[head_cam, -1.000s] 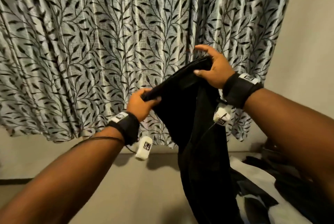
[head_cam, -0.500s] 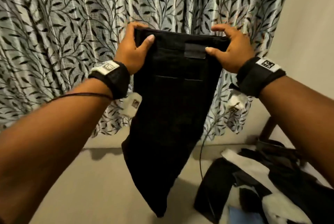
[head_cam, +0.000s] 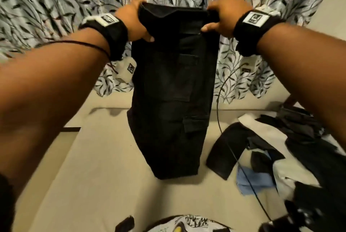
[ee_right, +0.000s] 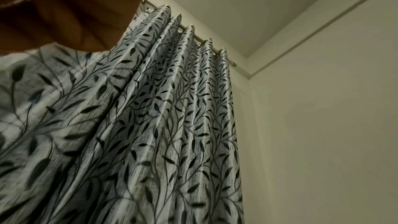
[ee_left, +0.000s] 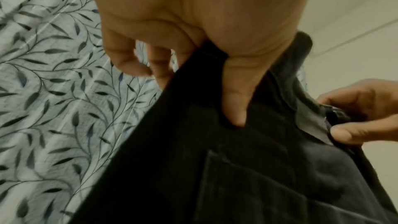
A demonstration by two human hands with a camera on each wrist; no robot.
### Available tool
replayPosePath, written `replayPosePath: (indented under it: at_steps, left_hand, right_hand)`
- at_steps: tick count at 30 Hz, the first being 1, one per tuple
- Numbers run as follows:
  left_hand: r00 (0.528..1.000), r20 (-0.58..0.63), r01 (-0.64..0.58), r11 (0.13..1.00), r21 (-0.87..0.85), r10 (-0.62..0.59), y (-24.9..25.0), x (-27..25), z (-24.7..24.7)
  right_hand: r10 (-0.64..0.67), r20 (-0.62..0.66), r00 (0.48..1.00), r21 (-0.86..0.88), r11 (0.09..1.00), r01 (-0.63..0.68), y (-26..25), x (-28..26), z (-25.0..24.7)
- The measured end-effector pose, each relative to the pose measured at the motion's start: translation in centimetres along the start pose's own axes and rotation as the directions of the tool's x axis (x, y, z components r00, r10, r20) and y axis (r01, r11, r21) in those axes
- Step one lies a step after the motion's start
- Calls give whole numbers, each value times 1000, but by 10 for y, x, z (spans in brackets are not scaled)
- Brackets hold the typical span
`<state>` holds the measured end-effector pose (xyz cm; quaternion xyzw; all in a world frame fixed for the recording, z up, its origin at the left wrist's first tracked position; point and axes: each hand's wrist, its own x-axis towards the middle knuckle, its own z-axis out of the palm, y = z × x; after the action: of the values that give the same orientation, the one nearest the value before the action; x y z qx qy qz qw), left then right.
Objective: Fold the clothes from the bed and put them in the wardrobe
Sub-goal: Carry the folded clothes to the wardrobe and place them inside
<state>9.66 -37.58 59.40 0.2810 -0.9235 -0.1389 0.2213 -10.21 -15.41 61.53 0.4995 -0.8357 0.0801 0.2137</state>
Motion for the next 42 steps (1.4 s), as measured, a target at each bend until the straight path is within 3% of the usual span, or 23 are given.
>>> replayPosePath:
  at_steps: [3,7,10,16,19,22,24,26,28,29,30,31,32,35,36,39,42]
  left_hand:
    - [993,35,110,989,93,-114,3,23,33]
    - [990,-52,127,985,-117,-134,9,46,47]
    - [977,-202,17,974,-228,-64,13,55,33]
    - [915,-390,-200,958,-207,106,17,46,-11]
    - [884,-447,-278,922,-271,135,3,22,-20]
    - [820,-521,-438,845,-308,236,-23,-33,-4]
    - [814,-496,-519,763,-385,303,-57,-90,26]
    - [842,-362,-535,696,-479,399,-104,-163,70]
    - [878,-126,-456,725,-516,462,-158,-236,121]
    - [888,29,-377,765,-522,458,-186,-271,147]
    - [883,198,-278,813,-511,426,-213,-307,175]
    - [857,356,-190,870,-455,373,-238,-339,197]
    - [807,509,-126,929,-349,300,-261,-369,218]
    - [541,837,-83,996,-45,83,-298,-441,268]
    - [479,876,-107,994,-10,60,-300,-461,277]
    - [348,934,-43,993,107,-86,-299,-505,300]
    - [309,932,19,981,192,-188,-311,-539,328]
  right_hand:
    - [49,107,993,-93,995,-39,0,21,28]
    - [211,33,977,93,973,-213,15,35,43]
    - [284,-112,952,199,945,-258,21,36,30]
    - [332,-349,876,344,915,-210,0,11,-21]
    - [296,-462,836,380,918,-115,-29,-22,-32]
    - [296,-517,803,441,896,-47,-57,-84,-20]
    - [314,-458,832,531,847,-28,-82,-144,10]
    - [314,-286,905,611,787,-79,-118,-218,57]
    - [295,-49,954,653,733,-193,-161,-293,116]
    - [285,99,953,660,698,-277,-182,-328,150]
    - [257,270,928,650,662,-372,-204,-360,180]
    - [229,437,870,606,640,-473,-223,-387,209]
    - [188,603,776,530,633,-565,-241,-408,235]
    - [-51,894,445,337,731,-594,-281,-459,309]
    - [-121,924,362,324,750,-577,-289,-469,324]
    - [-353,915,197,404,772,-491,-296,-500,378]
    - [-556,828,71,530,736,-422,-289,-523,421]
